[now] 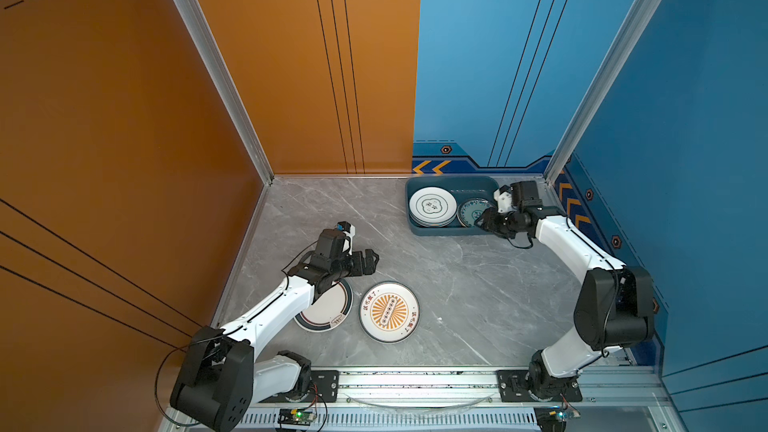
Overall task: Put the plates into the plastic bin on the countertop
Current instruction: 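Reach the right gripper to the edge of the orange sunburst plate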
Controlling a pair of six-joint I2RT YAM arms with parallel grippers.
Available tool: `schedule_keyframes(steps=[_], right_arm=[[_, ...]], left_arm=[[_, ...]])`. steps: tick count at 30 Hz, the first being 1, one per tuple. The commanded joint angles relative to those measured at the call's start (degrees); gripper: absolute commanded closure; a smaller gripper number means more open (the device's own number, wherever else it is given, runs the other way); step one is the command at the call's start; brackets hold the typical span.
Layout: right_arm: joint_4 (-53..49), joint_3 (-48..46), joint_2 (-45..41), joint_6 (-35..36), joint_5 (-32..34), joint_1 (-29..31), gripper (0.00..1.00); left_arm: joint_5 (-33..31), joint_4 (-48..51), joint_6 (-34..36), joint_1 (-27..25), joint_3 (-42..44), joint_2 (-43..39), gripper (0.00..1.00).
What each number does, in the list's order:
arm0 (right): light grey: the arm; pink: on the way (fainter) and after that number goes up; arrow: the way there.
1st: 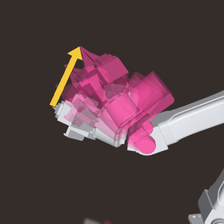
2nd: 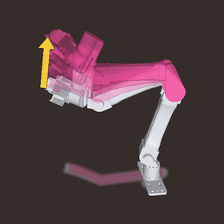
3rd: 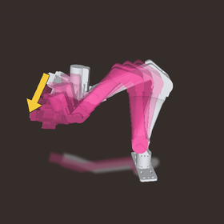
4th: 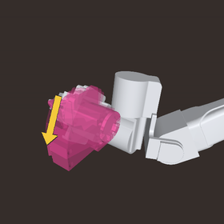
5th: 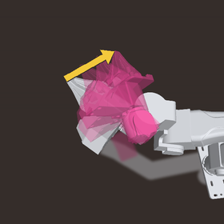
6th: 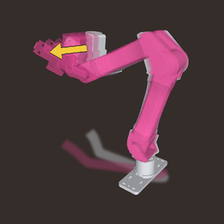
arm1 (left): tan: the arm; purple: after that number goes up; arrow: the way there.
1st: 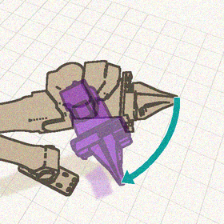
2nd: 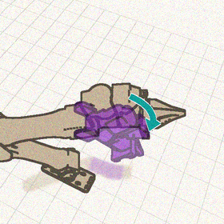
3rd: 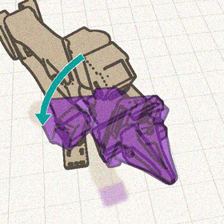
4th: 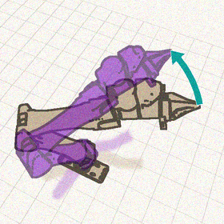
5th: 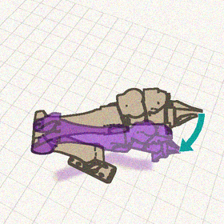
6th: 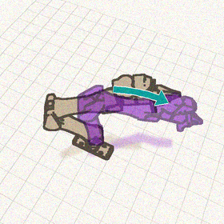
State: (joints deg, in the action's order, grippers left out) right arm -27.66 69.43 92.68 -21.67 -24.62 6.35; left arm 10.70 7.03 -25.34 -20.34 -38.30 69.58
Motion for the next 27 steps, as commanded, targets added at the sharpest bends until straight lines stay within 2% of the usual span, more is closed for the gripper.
schedule_keyframes(steps=[1, 6, 12, 17, 27], right_arm=[[1.6, -4.8, -0.3, 1.1, -11.7, 5.7, 0.52], [6.9, -10.4, 1.3, -0.6, -15.5, 14.6, 0.52], [10.8, -12.9, 5.7, -1.5, -16.7, 20.9, 0.52], [12.5, -13.2, 9.0, -1.6, -18.2, 24.5, 0.53], [13.8, -12.9, 13.6, -1.0, -21.2, 27.9, 0.59]], left_arm=[[-0.3, -0.4, -0.2, 0.6, 0.3, -0.7, 0.01], [-0.2, -1.4, -0.2, 1.1, -0.6, 0.0, 0.01], [0.4, -1.7, -0.3, 1.3, -2.0, 1.1, 0.01], [0.4, -1.8, -0.6, 1.3, -2.0, 1.2, 0.02], [0.5, -1.7, -0.7, 1.4, -2.6, 1.7, 0.02]])
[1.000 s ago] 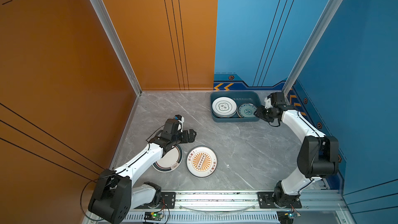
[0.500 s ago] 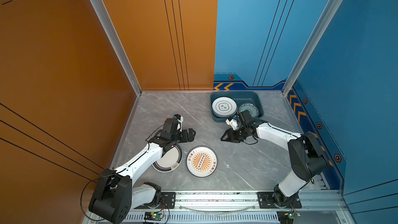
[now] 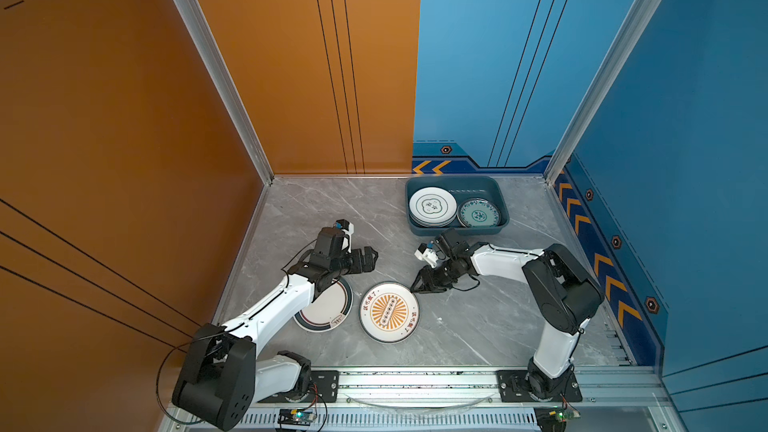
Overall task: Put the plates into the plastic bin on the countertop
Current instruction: 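Reach the right gripper to the edge of the orange sunburst plate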
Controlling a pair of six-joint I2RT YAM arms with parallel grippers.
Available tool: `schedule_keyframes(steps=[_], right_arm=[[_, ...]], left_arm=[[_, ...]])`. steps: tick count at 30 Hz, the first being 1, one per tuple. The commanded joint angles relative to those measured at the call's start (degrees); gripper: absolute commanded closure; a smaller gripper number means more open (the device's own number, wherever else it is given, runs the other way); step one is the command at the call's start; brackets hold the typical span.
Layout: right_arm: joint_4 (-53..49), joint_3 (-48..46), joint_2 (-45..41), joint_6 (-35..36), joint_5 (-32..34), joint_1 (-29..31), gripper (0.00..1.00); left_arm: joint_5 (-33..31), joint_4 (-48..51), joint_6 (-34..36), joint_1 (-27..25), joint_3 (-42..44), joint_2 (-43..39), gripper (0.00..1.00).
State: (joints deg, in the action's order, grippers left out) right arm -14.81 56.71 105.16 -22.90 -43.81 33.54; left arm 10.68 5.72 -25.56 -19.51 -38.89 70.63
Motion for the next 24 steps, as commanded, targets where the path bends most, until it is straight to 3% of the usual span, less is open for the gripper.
schedule_keyframes(steps=[1, 8, 24], right_arm=[[0.9, -0.2, 1.4, 0.4, -2.1, 1.0, 0.60], [0.7, -0.5, 3.4, 1.2, -3.1, 2.5, 0.68], [-0.2, 0.5, 3.3, 1.4, -3.3, 2.1, 0.98]], left_arm=[[0.6, -0.4, -0.5, 0.5, -2.0, 0.7, 0.02], [0.8, -0.7, -0.6, 0.5, -2.4, 1.5, 0.02], [1.5, -1.3, -0.6, 0.5, -2.8, 2.7, 0.02]])
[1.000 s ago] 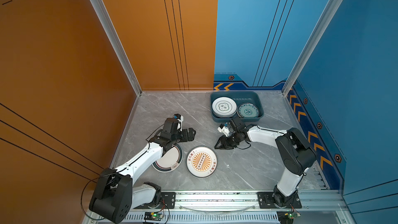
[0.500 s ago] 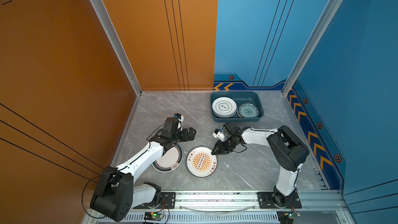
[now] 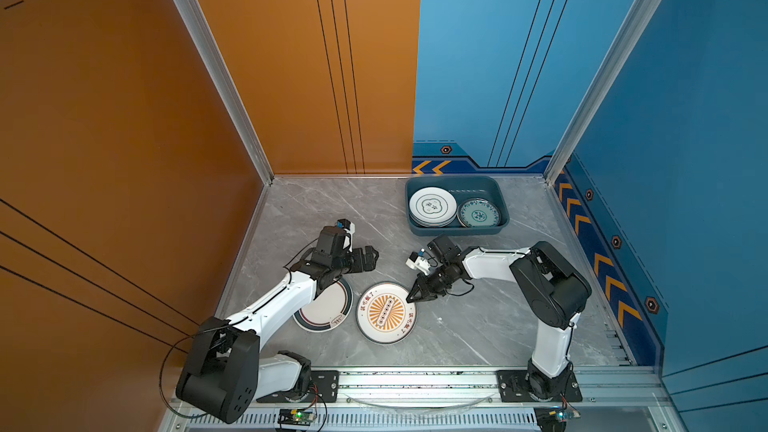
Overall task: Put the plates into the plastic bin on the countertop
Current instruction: 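Reach the right gripper to the edge of the orange sunburst plate, then tilt the orange sunburst plate upright with the left gripper while the right grips it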
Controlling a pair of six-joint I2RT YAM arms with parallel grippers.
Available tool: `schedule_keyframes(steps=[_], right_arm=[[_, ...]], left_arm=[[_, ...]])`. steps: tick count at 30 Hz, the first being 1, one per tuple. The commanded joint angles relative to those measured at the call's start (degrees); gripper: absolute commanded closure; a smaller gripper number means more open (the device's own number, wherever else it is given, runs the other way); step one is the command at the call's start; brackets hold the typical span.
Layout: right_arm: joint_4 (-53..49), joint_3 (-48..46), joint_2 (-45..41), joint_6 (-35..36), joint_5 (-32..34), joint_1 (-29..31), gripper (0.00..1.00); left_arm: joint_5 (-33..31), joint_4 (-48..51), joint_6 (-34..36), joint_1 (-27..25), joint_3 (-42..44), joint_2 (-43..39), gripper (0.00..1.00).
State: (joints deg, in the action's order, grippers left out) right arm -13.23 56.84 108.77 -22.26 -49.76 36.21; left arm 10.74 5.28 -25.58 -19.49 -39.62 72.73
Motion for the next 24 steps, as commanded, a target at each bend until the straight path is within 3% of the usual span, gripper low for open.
schedule_keyframes(steps=[1, 5, 17, 22, 24], right_arm=[[-2.3, 0.5, -0.8, 1.1, 2.7, -0.9, 0.99], [-4.5, 0.4, -3.3, 2.2, 2.7, -2.9, 1.00], [-8.4, -0.1, -12.3, 3.6, -1.3, -14.8, 1.00], [-6.5, 0.1, -14.8, 1.4, -1.9, -17.8, 1.00], [-4.7, -0.1, -15.6, 0.1, -2.6, -18.4, 1.00]], left_arm=[[1.7, -1.0, -0.6, 0.5, -2.0, 0.8, 0.02], [2.9, -1.8, -0.8, 0.6, -2.1, 1.6, 0.02], [16.2, -11.3, -4.2, 0.8, -1.9, 7.5, 0.06], [23.5, -18.5, -8.3, 0.7, -1.6, 10.8, 0.13], [25.2, -21.2, -9.9, 0.6, -1.4, 11.8, 0.24]])
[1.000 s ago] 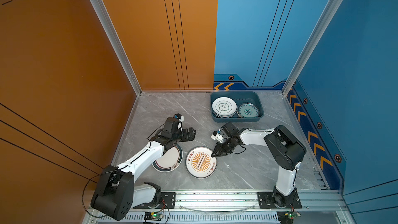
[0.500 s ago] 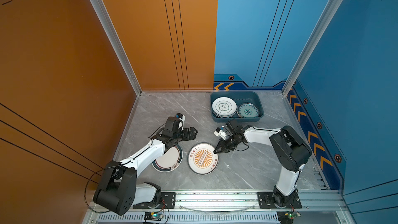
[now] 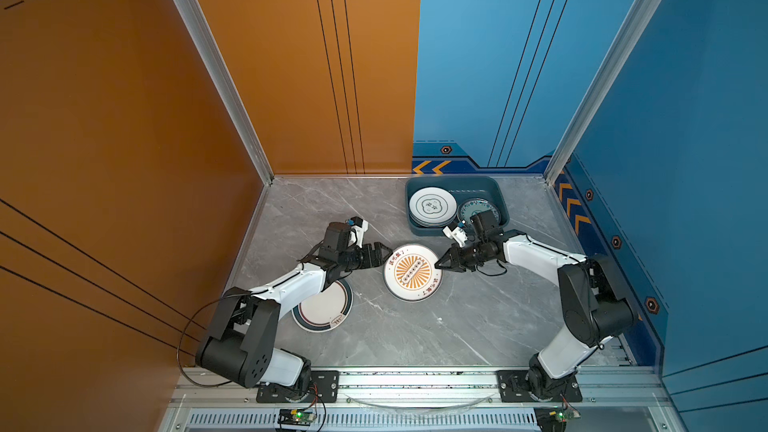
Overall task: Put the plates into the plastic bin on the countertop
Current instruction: 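Tilt the orange sunburst plate upright with the left gripper while the right grips it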
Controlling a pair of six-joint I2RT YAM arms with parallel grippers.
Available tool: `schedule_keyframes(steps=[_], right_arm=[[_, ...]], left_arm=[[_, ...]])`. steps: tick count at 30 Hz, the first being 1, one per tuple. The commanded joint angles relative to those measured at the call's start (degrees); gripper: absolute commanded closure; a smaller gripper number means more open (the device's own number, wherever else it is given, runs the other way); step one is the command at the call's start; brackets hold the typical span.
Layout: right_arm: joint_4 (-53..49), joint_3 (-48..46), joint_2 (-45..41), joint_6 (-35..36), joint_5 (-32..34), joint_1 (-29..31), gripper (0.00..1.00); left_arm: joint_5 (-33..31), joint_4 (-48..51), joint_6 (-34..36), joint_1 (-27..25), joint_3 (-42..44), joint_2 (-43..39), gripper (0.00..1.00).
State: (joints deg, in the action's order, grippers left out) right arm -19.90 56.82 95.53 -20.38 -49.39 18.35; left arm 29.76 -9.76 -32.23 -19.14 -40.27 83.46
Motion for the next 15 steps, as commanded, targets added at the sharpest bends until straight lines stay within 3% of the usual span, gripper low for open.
schedule_keyframes(steps=[1, 15], right_arm=[[2.5, 0.0, -2.6, -2.3, -3.2, -0.7, 1.00], [10.9, 1.5, -2.9, -8.8, -4.1, -1.6, 1.00]], left_arm=[[6.8, -7.0, -3.9, 0.2, -0.7, 1.4, 0.27], [10.4, -10.8, -5.6, -1.5, -0.6, 3.5, 0.67]])
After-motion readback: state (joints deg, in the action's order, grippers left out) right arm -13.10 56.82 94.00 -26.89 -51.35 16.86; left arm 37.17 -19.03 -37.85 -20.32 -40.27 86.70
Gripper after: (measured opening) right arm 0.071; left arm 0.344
